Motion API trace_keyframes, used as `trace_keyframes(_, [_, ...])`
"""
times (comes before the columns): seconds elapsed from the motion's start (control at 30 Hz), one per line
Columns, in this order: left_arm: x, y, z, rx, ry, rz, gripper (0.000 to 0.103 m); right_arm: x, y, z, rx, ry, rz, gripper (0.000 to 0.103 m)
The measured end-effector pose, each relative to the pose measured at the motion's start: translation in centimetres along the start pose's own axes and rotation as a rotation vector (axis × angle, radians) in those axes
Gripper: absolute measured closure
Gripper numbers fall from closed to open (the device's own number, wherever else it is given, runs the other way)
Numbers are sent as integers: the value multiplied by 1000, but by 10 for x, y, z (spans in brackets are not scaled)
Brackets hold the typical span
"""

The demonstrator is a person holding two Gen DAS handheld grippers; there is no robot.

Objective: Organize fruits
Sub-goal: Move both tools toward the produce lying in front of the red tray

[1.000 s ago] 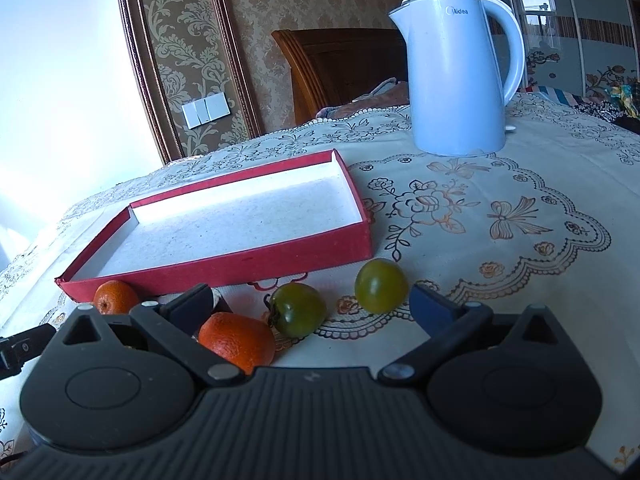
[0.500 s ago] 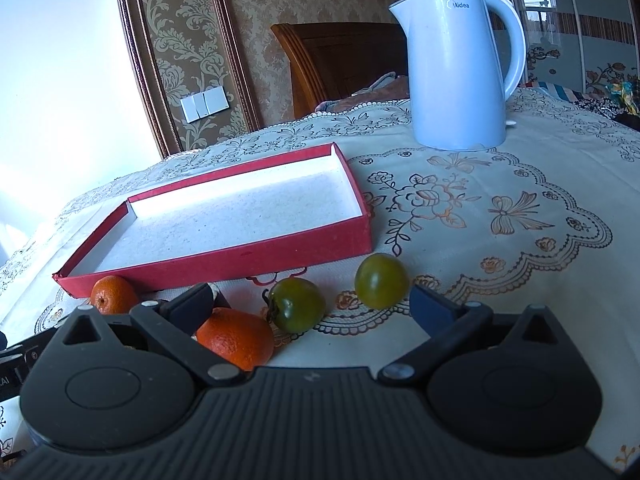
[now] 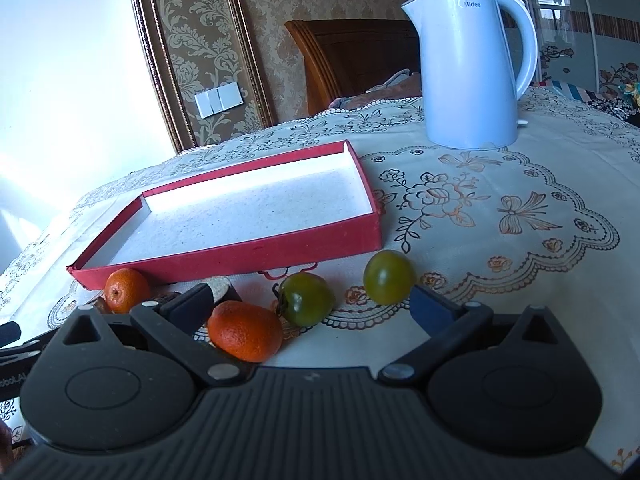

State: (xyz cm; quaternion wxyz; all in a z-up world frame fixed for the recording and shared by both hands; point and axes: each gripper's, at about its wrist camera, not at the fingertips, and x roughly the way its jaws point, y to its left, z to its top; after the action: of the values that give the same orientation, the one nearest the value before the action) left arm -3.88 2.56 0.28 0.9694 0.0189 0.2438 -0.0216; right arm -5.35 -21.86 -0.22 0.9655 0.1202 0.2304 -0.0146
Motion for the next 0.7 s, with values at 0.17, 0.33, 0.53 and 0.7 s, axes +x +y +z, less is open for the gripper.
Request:
trace_keyframes(0.17, [2, 5, 1, -25, 11, -16, 0, -18, -8, -6, -91, 50, 53, 0])
trace_keyframes(0.33, [2, 8, 1, -39, 10, -25, 0, -28, -10, -16, -128, 90, 105, 7])
trace_keyframes(0.53, [2, 10, 1, -53, 7, -32, 0, -21, 16, -22, -183, 148, 173, 28])
trace_keyframes(0.7, [3, 13, 1, -76, 14, -42, 0, -12, 38, -23, -259, 157, 194, 41])
